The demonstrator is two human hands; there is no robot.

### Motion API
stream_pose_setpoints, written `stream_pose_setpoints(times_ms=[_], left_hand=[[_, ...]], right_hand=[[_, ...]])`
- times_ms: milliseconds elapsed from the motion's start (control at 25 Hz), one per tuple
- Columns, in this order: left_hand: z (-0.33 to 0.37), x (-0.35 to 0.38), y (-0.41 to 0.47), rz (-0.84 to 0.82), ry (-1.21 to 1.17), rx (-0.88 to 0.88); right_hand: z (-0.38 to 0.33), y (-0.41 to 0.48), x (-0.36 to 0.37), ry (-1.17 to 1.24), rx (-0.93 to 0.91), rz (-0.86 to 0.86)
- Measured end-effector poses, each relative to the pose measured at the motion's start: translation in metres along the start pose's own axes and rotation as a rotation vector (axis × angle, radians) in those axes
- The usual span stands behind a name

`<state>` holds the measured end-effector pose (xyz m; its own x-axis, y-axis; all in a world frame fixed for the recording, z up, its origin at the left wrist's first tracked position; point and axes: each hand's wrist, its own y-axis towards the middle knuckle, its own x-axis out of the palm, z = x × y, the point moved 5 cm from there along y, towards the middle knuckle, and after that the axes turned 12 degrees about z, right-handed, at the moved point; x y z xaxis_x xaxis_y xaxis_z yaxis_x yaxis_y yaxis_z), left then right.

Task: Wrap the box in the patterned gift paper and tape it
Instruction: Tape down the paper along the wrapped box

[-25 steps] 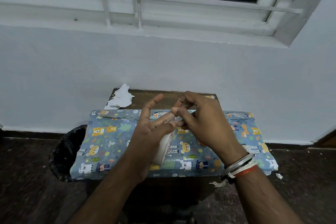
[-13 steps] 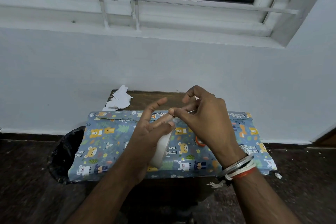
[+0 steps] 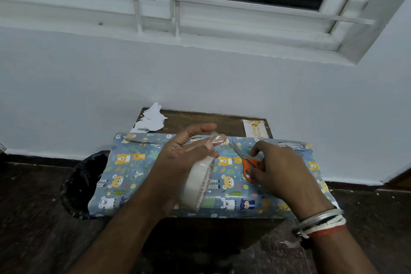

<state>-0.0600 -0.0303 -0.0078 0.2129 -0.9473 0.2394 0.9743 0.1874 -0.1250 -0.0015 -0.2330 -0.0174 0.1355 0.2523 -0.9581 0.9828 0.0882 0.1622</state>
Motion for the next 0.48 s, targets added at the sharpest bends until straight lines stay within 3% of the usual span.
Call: stream_pose_setpoints(times_ms=[200, 320, 400, 480], left_hand=[[-0.002, -0.003, 0.004, 0.025, 0.000, 0.019], [0.000, -0.005, 0.006, 0.004, 0.010, 0.022], [0.002, -0.006, 0.007, -0.010, 0.012, 0.034], [0.004, -0.008, 0.007, -0.017, -0.004, 0.036]], right_hand=[[-0.003, 0.002, 0.001, -0.015, 0.018, -0.030], [-0.001, 0.000, -0.002, -0.052, 0.003, 0.071], [0.001, -0.001, -0.007, 0.081, 0.010, 0.125], [-0.004, -0.002, -0.012, 0.418, 0.045, 0.047]])
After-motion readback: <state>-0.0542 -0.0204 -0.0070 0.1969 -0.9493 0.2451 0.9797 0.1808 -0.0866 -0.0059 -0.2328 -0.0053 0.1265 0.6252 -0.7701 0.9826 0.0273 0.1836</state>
